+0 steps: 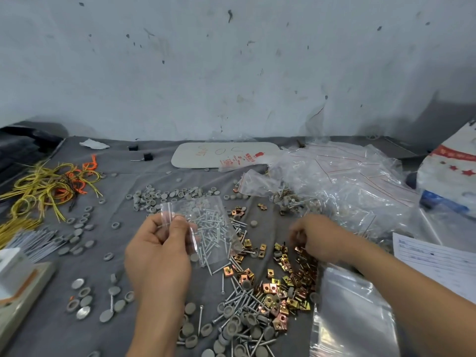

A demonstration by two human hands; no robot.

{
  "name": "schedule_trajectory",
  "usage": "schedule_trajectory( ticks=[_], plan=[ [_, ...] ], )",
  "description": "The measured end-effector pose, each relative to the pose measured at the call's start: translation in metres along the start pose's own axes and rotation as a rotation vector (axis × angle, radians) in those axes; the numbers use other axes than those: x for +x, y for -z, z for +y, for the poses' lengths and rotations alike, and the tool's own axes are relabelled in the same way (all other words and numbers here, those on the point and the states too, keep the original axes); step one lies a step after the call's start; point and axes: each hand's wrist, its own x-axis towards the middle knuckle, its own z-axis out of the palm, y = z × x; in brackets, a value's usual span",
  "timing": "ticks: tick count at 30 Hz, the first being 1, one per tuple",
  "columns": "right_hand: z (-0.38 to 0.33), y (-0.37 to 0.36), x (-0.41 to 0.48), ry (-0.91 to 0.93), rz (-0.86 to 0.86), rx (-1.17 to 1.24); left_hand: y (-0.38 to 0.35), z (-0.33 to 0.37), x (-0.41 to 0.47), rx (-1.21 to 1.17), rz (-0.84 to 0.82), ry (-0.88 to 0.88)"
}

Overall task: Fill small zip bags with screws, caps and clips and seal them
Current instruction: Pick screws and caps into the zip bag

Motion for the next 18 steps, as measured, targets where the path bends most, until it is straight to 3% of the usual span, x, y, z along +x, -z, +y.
schedule_trajectory(
  ticks=[5, 8, 11, 14, 18],
  plan=[
    [0.005, 0.004, -0.006, 0.007, -0.045, -0.132, 0.000, 0.000, 0.000, -0.028, 0.006, 0.009],
    [-0.007, 0.002, -0.009, 0.027, -0.113, 0.107, -0.001, -0.001, 0.002, -0.042, 0.006, 0.012],
    [-0.018, 0.004, 0.015, -0.023, 0.115, 0.334, -0.002, -0.003, 0.002, -0.055, 0.016, 0.005],
    [-0.037, 0.004, 0.052, 0.013, 0.163, 0.271, -0.001, -0.003, 0.004, -0.069, 0.048, -0.007],
    [-0.054, -0.003, 0.091, 0.089, 0.004, -0.017, 0.000, -0.004, 0.007, -0.067, 0.066, 0.005]
  ],
)
